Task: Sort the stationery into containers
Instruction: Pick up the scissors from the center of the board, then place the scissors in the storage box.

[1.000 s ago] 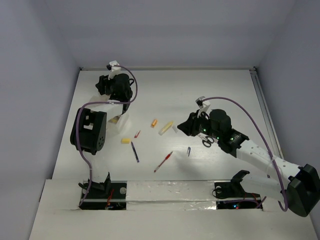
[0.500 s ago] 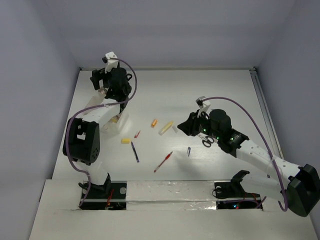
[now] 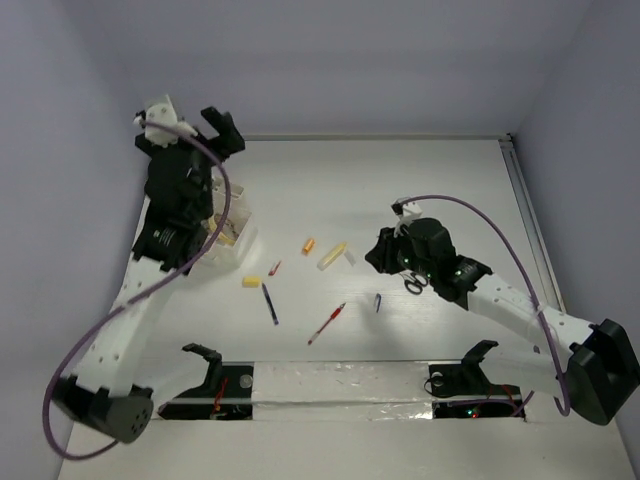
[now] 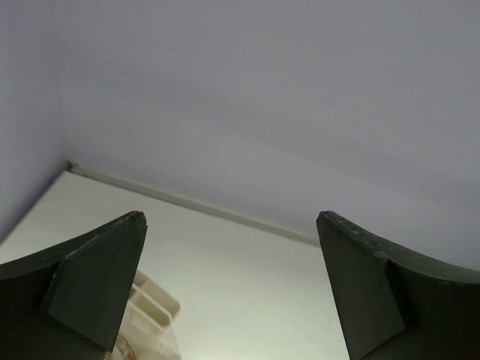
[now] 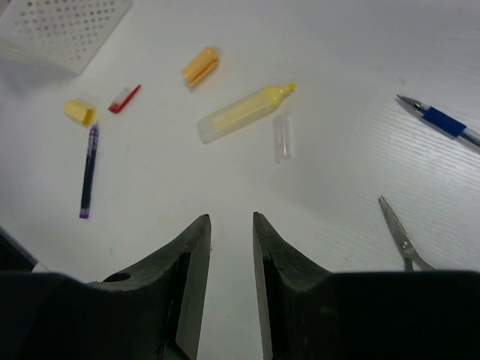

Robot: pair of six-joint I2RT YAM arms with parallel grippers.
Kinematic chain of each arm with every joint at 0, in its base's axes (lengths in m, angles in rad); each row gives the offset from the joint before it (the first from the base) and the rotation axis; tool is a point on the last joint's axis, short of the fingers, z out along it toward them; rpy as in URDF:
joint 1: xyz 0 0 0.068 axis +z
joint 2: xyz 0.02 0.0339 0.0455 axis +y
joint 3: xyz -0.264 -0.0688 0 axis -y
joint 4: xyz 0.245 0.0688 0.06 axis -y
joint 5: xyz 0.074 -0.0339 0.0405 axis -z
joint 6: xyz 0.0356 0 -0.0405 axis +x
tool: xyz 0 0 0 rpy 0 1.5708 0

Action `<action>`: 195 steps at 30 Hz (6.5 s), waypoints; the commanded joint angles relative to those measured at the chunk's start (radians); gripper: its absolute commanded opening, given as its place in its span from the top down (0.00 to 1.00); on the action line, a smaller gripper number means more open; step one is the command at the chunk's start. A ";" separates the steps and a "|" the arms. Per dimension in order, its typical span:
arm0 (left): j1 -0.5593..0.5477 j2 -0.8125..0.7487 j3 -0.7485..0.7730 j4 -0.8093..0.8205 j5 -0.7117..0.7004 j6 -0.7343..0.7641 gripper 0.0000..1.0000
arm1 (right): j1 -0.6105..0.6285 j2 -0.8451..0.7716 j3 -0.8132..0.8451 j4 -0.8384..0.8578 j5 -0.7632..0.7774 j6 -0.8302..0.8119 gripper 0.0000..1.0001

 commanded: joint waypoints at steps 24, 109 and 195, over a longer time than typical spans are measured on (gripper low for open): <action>-0.016 -0.882 -0.626 -0.269 0.496 -0.186 0.01 | -0.251 0.103 0.092 -0.468 0.211 0.133 0.46; -0.123 -0.942 -0.623 -0.295 0.412 -0.191 0.01 | -0.420 0.335 -0.004 -0.353 0.165 0.199 0.84; -0.123 -0.156 -0.419 -0.337 1.064 -0.128 0.49 | 0.195 0.460 0.752 -0.523 -0.223 -0.623 1.00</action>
